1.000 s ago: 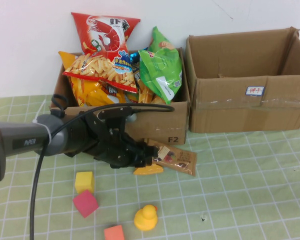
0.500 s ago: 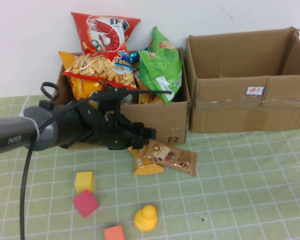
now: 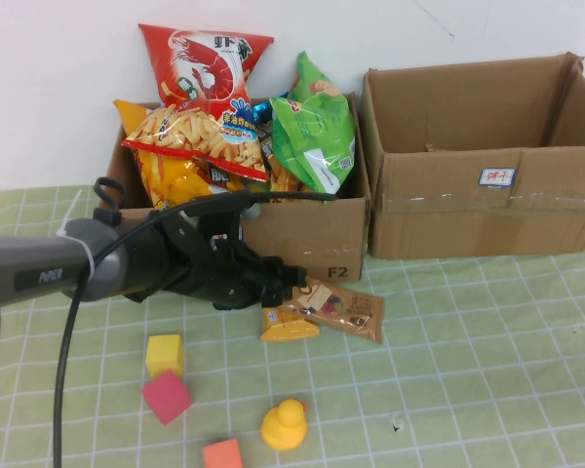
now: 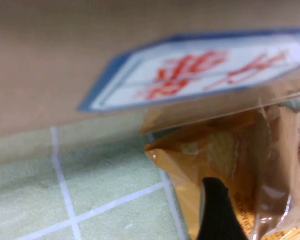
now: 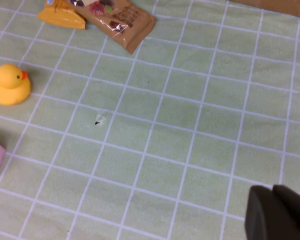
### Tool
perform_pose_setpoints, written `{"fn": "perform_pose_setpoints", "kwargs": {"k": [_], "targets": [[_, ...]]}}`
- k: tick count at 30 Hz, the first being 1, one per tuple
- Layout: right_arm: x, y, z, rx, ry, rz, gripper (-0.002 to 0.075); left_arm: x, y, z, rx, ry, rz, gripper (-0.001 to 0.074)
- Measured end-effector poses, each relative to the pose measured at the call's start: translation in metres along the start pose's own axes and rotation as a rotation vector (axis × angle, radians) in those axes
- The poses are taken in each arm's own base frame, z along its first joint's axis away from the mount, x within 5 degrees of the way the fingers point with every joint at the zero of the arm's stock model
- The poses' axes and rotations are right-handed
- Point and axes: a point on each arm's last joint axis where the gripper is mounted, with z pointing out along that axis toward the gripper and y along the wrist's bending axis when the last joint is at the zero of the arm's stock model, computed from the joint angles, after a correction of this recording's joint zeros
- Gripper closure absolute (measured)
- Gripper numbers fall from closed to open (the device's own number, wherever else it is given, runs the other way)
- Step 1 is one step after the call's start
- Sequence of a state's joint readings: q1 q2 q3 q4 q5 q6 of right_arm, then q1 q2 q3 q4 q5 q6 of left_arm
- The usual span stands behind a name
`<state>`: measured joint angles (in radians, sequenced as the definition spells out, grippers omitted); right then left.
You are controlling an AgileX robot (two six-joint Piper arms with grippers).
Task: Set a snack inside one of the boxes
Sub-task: Pick up the biscuit
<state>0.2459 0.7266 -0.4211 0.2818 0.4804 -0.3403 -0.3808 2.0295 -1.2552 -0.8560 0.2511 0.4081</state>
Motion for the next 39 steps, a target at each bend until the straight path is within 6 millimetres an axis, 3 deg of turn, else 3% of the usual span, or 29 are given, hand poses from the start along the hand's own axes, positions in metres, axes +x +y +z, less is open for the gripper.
{"fn": "perform_pose_setpoints", "kwargs": {"k": [33, 39], "targets": [[0.000, 0.000, 0.000, -0.001, 0.004, 0.000, 0.0727, 0.001, -0.003, 0.014, 0.102, -0.039, 0.083, 0.0402], [0.000, 0.000, 0.000, -0.001, 0.004, 0.000, 0.0727, 0.001, -0.003, 0.014, 0.108, -0.035, 0.090, 0.0444]]}}
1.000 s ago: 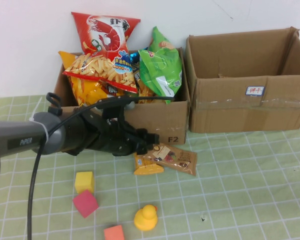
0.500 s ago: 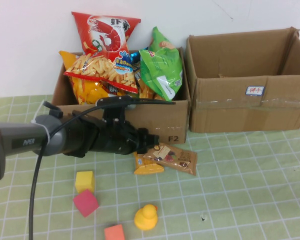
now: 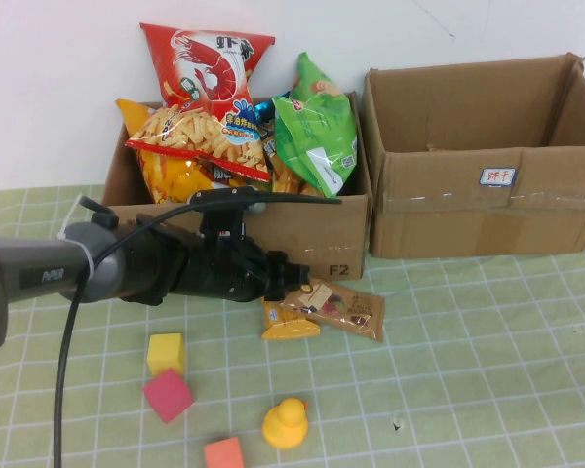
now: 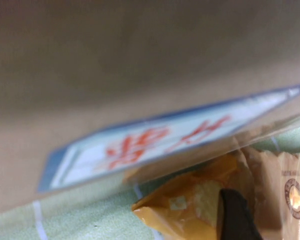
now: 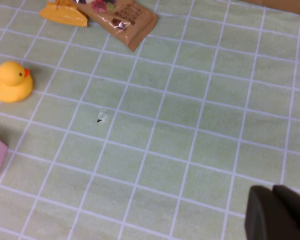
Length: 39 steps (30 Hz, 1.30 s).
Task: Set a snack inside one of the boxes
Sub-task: Pick up the biscuit
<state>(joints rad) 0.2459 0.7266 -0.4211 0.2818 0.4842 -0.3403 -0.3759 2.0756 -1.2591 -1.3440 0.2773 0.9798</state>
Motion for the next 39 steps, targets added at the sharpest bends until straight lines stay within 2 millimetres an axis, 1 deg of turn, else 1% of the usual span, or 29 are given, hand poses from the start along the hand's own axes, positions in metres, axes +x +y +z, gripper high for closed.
{"fn": "perform_pose_setpoints", "kwargs": {"k": [7, 13, 18, 19, 21, 27, 29, 32, 35, 39], "targets": [[0.000, 0.000, 0.000, 0.000, 0.000, 0.000, 0.0727, 0.002, -0.003, 0.000, 0.038, 0.026, -0.001, 0.0452], [0.000, 0.000, 0.000, 0.000, 0.000, 0.000, 0.0727, 0.000, -0.006, -0.005, 0.063, 0.029, 0.006, 0.0454], [0.000, 0.000, 0.000, 0.000, 0.000, 0.000, 0.0728, -0.003, -0.018, -0.015, 0.113, 0.035, 0.039, 0.0454], [0.000, 0.000, 0.000, 0.000, 0.000, 0.000, 0.0727, -0.002, -0.022, -0.026, 0.101, 0.018, 0.048, 0.0454], [0.000, 0.000, 0.000, 0.000, 0.000, 0.000, 0.0727, 0.001, -0.019, -0.028, 0.075, 0.012, 0.044, 0.0454], [0.000, 0.000, 0.000, 0.000, 0.000, 0.000, 0.0728, 0.020, -0.009, -0.026, 0.041, 0.060, 0.020, 0.0454], [0.000, 0.000, 0.000, 0.000, 0.000, 0.000, 0.0728, 0.022, -0.011, -0.025, 0.041, 0.066, 0.023, 0.0454], [0.000, 0.000, 0.000, 0.000, 0.000, 0.000, 0.0727, 0.023, -0.016, -0.023, 0.025, 0.051, 0.028, 0.0454], [0.000, 0.000, 0.000, 0.000, 0.000, 0.000, 0.0728, 0.019, -0.025, -0.021, 0.011, 0.019, 0.067, 0.0451], [0.000, 0.000, 0.000, 0.000, 0.000, 0.000, 0.0728, 0.015, -0.030, -0.015, -0.007, -0.010, 0.099, 0.0412]]}}
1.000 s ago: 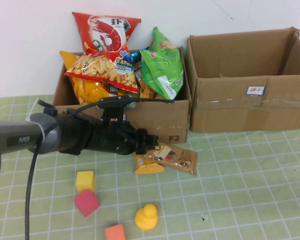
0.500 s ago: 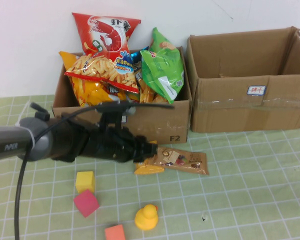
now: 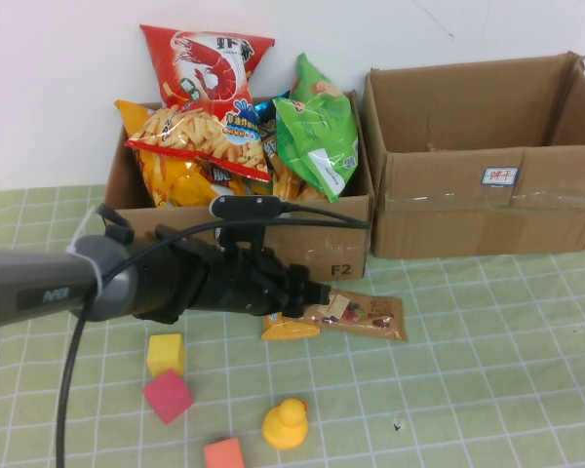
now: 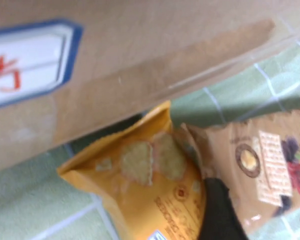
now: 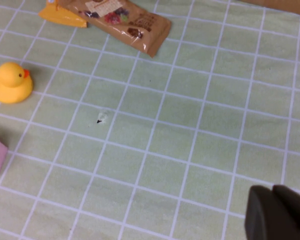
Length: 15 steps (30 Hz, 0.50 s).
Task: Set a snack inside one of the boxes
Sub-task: Pick up the biscuit
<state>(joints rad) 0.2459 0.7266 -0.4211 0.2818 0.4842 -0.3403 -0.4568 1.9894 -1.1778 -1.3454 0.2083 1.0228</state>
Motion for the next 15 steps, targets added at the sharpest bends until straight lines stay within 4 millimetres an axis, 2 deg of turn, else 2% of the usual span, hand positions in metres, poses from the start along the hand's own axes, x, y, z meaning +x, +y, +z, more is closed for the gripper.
{"fn": "perform_pose_setpoints", "kwargs": {"k": [5, 10, 15], "targets": [[0.000, 0.000, 0.000, 0.000, 0.000, 0.000, 0.0728, 0.000, 0.003, 0.011, -0.023, -0.001, 0.005, 0.0372], [0.000, 0.000, 0.000, 0.000, 0.000, 0.000, 0.0728, 0.006, 0.009, 0.022, -0.038, 0.016, -0.018, 0.0367], [0.001, 0.000, 0.001, 0.000, 0.005, 0.001, 0.0728, 0.006, 0.008, 0.024, -0.028, 0.011, -0.066, 0.0367]]}}
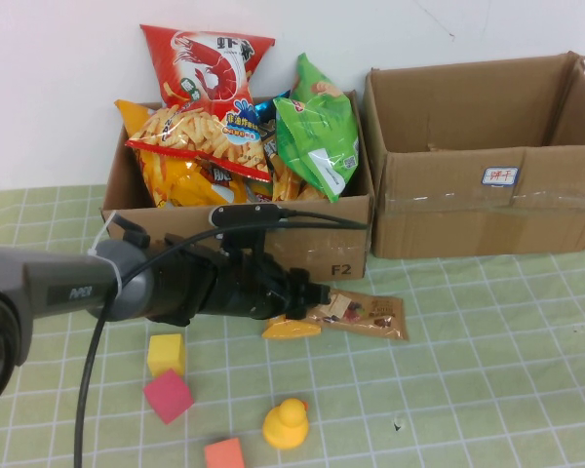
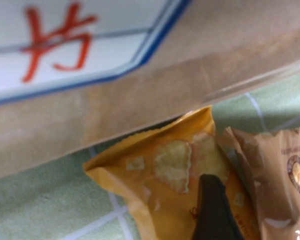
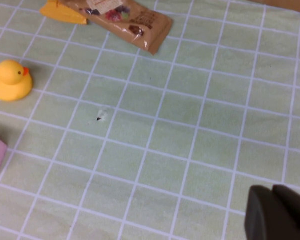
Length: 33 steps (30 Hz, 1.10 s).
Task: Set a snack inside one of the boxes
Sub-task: Pick up the biscuit
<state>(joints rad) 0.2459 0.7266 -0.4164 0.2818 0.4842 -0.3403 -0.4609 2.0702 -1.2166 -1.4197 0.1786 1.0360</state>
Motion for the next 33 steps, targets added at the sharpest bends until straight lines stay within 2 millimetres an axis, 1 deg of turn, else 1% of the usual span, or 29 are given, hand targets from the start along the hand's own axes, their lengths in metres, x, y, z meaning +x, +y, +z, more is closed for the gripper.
{"fn": "perform_pose_setpoints", "kwargs": {"k": [14, 17, 24, 27, 30, 33], "targets": [[0.001, 0.000, 0.001, 0.001, 0.002, 0.001, 0.0728, -0.004, -0.010, 0.002, 0.090, 0.021, 0.003, 0.0369], [0.001, 0.000, 0.001, 0.002, 0.000, 0.001, 0.0728, -0.002, -0.012, 0.002, 0.117, 0.038, 0.003, 0.0380], [0.001, 0.000, 0.001, 0.002, 0.000, 0.001, 0.0728, 0.003, -0.018, 0.002, 0.193, 0.079, 0.012, 0.0434], [0.001, 0.000, 0.001, 0.002, -0.001, 0.001, 0.0728, 0.004, -0.023, 0.001, 0.244, 0.095, 0.026, 0.0440], [0.001, 0.000, 0.001, 0.003, -0.004, 0.001, 0.0728, 0.004, -0.022, 0.001, 0.240, 0.092, 0.029, 0.0443], [0.001, 0.000, 0.001, 0.003, -0.004, 0.001, 0.0728, 0.002, -0.019, 0.002, 0.201, 0.075, 0.033, 0.0444]]}}
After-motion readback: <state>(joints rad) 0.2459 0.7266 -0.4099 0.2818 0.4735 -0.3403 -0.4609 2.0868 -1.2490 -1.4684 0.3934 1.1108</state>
